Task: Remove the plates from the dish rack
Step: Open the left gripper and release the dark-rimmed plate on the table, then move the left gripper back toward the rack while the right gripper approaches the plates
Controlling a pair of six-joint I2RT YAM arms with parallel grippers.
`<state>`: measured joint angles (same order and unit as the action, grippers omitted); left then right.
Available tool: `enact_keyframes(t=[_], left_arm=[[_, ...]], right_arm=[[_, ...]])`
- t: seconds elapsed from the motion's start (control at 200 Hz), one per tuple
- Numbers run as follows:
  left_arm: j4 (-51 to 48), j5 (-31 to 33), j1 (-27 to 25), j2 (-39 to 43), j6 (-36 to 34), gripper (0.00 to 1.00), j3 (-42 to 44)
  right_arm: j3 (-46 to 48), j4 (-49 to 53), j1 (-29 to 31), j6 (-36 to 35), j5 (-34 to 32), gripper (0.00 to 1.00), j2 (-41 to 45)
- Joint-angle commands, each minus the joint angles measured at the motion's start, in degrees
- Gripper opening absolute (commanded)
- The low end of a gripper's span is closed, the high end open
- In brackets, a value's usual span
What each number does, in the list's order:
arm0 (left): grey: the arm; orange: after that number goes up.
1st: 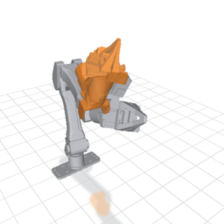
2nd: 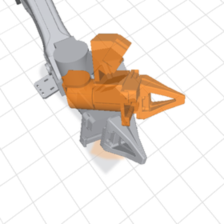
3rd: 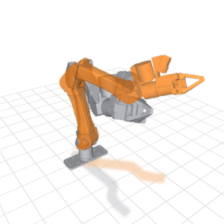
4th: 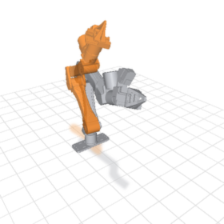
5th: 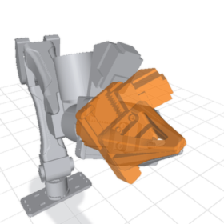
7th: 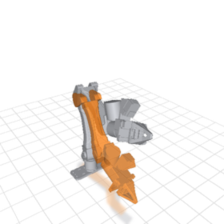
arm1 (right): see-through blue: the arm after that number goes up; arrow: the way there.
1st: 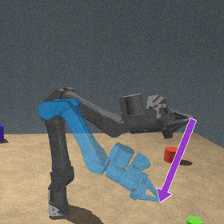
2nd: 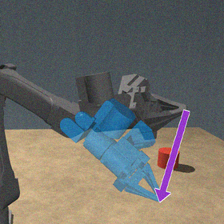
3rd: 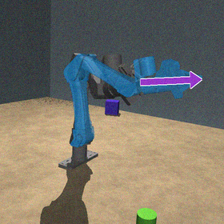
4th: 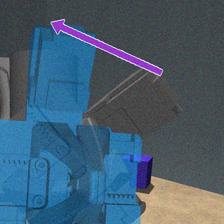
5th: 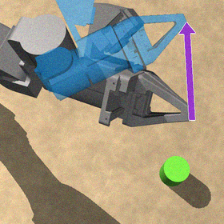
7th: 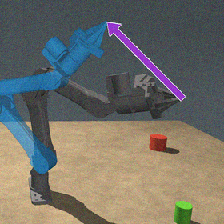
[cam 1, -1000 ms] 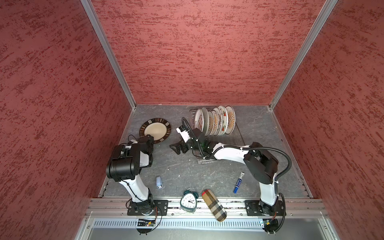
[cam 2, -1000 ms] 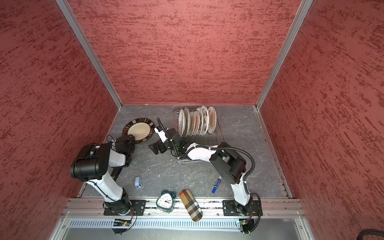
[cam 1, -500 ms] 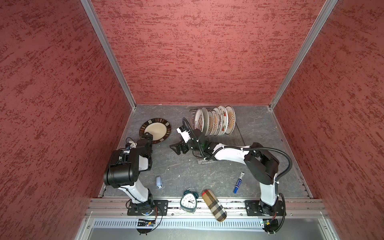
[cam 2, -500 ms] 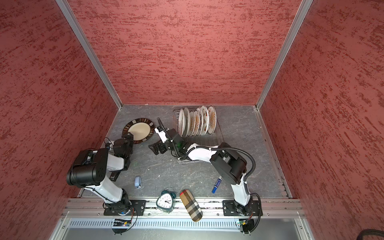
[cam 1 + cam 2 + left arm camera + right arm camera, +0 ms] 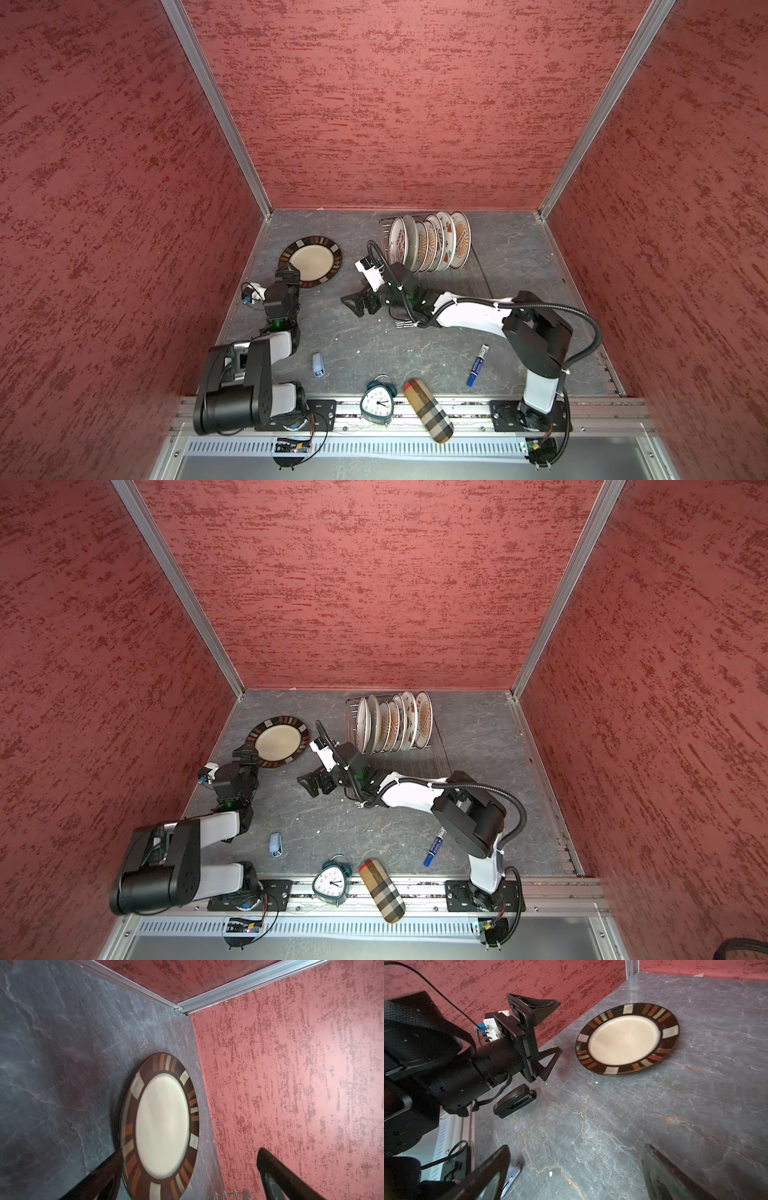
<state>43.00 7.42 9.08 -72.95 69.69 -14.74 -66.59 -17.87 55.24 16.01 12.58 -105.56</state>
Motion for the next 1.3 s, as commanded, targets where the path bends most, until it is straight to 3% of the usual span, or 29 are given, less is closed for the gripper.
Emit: enact_keyframes(t=[0.0, 0.07, 0.336, 0.767, 0.987, 1.293], left_arm=[[-4.16, -2.96, 0.75, 4.48, -0.81, 1.0, 2.29], [-3.29, -4.76, 0.71, 7.68, -0.68, 0.99, 3.56], [-14.99, -8.69, -0.4, 24.48, -5.11, 0.99, 3.46], [-18.62, -26.7, -4.92, 40.9, -15.56, 0.99, 3.51], [-18.96, -31.58, -13.44, 42.51, -20.39, 0.99, 1.32], [-11.16, -30.45, -32.66, 35.58, -30.55, 0.99, -0.85]], right_arm=[[2.22, -3.17, 1.46, -0.98, -0.98, 0.99, 5.03], [3.77, -3.93, 1.96, -1.08, -0.9, 0.99, 7.27], [11.94, -9.78, 2.68, -0.65, -3.04, 0.99, 16.35], [22.04, -12.2, 1.77, -2.19, -13.08, 0.99, 28.12], [21.13, -2.44, -2.9, -2.25, -10.73, 0.99, 34.56], [24.04, 4.9, -11.69, 1.08, -9.87, 0.99, 44.39]])
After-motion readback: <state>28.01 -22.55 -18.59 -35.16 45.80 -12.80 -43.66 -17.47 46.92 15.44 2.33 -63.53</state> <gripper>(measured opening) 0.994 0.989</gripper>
